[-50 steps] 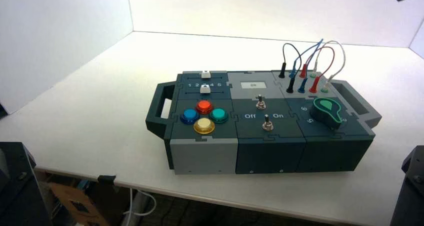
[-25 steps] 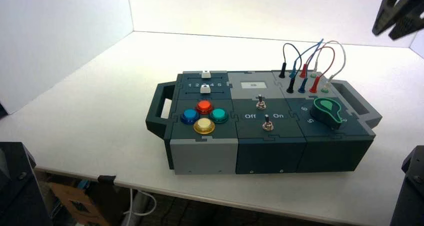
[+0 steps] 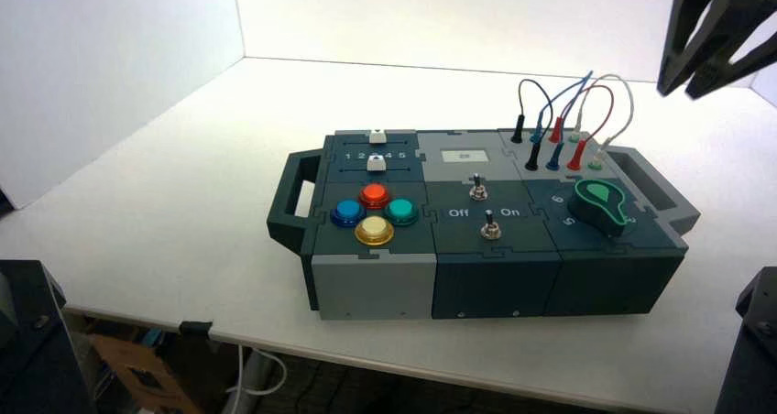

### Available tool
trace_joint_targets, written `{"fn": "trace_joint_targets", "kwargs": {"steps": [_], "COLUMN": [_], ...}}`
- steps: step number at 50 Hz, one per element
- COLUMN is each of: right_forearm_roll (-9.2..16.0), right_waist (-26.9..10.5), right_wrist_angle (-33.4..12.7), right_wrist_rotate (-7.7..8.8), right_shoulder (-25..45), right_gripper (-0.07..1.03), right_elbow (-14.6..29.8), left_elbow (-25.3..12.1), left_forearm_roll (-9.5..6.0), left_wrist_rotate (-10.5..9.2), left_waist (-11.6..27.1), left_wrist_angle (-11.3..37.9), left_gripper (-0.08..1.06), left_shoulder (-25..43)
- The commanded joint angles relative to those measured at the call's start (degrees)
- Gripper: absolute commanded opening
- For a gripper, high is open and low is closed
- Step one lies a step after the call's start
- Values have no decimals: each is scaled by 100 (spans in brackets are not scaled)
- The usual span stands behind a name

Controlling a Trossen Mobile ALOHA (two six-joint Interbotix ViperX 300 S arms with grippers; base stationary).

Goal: Pull the white wire.

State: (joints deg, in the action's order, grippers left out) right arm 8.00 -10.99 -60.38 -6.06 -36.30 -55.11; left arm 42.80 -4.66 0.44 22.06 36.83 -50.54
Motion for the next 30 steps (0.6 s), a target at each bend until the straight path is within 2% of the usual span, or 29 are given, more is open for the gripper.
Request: {"fn": "trace_joint_targets", "kwargs": {"steps": [1,11,30], "right_forearm_roll": [9,9,35], "right_waist": [35,26,26], "right_wrist_angle": [44,18,9], "right_wrist_rotate": [18,44,211], "right_shoulder": [176,571,1389], "right_gripper": [37,37,37], "right_elbow": [211,308,615], "left_elbow": [-176,-237,-316], "left_forearm_roll": [-9,-9,-9], "left_wrist_rotate": [18,18,35], "left_waist": [-9,0,-9], "left_wrist_angle": [-88,-123,-141], "left_gripper": [-3,-3,-3], "left_shoulder": [0,0,35]}}
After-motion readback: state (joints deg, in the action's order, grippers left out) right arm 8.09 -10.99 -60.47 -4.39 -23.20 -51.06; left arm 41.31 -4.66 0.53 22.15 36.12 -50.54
